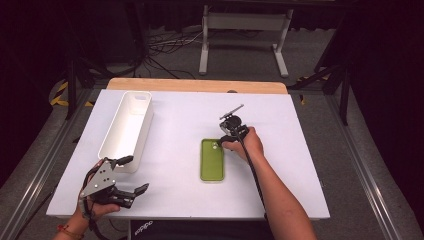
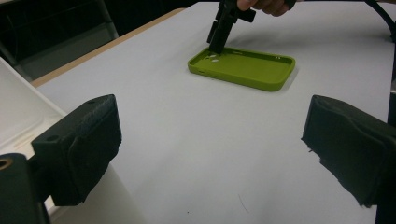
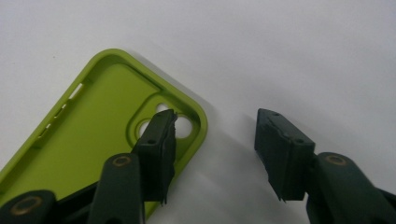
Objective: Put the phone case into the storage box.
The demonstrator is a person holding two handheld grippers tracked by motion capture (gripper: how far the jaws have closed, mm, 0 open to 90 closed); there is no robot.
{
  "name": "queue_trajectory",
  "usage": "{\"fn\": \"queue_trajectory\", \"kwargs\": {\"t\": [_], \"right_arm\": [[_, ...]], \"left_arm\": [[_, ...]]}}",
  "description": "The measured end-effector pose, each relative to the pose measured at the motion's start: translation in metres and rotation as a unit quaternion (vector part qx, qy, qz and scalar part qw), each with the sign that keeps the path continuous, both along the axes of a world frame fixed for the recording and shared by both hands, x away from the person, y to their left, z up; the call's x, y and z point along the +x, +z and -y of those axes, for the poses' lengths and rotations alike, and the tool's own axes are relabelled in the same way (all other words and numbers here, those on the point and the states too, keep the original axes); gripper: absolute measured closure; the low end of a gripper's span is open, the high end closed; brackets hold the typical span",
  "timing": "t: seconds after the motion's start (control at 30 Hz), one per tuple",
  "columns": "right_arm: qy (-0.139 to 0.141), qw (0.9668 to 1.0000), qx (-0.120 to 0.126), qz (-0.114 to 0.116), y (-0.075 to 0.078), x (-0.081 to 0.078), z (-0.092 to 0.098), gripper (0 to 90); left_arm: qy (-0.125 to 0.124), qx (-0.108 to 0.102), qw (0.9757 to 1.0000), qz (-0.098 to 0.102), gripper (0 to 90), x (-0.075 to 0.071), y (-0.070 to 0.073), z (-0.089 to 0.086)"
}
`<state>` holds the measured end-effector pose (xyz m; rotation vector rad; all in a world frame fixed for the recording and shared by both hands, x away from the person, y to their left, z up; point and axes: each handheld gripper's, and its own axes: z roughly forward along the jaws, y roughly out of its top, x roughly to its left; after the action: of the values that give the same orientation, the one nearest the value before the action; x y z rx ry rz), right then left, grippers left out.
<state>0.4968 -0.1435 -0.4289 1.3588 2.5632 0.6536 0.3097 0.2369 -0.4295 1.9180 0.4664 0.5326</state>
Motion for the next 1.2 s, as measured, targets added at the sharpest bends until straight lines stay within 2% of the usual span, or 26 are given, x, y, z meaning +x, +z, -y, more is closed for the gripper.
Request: {"fn": "queue_trajectory", "kwargs": {"t": [0.3, 0.4, 0.6, 0.67, 0.8, 0.87, 0.9, 1.2], "right_arm": [[0.02, 0.9994, 0.025, -0.01, 0.0, -0.002, -0.003, 72.9], [0.017, 0.9997, 0.016, -0.001, 0.001, -0.002, -0.004, 78.6], [0.01, 0.9999, 0.009, -0.001, 0.001, -0.002, -0.005, 80.6], [0.008, 1.0, 0.002, 0.003, 0.002, -0.003, -0.007, 80.9], [0.003, 1.0, 0.002, 0.009, 0.001, -0.005, -0.008, 81.3], [0.0, 0.9999, 0.002, 0.014, 0.001, -0.007, -0.008, 81.8], [-0.001, 0.9998, 0.001, 0.018, 0.001, -0.007, -0.008, 82.1], [-0.004, 0.999, 0.004, 0.045, 0.001, -0.014, -0.007, 85.4]], "left_arm": [[-0.001, 0.002, 1.0, 0.001, 5.3, 0.0, -0.001, 0.001], [-0.002, 0.002, 1.0, -0.002, 5.3, 0.0, -0.001, 0.002], [-0.002, 0.007, 1.0, -0.005, 5.3, 0.001, -0.002, 0.002], [-0.003, 0.009, 0.9999, -0.005, 5.3, 0.0, -0.002, 0.002], [-0.004, 0.01, 0.9999, -0.008, 5.3, 0.0, -0.002, 0.002], [-0.004, 0.011, 0.9999, -0.007, 5.2, 0.001, -0.003, 0.002], [-0.004, 0.01, 0.9999, -0.013, 5.2, 0.001, -0.003, 0.002], [-0.006, 0.015, 0.9998, -0.01, 5.1, 0.001, -0.003, 0.003]]}}
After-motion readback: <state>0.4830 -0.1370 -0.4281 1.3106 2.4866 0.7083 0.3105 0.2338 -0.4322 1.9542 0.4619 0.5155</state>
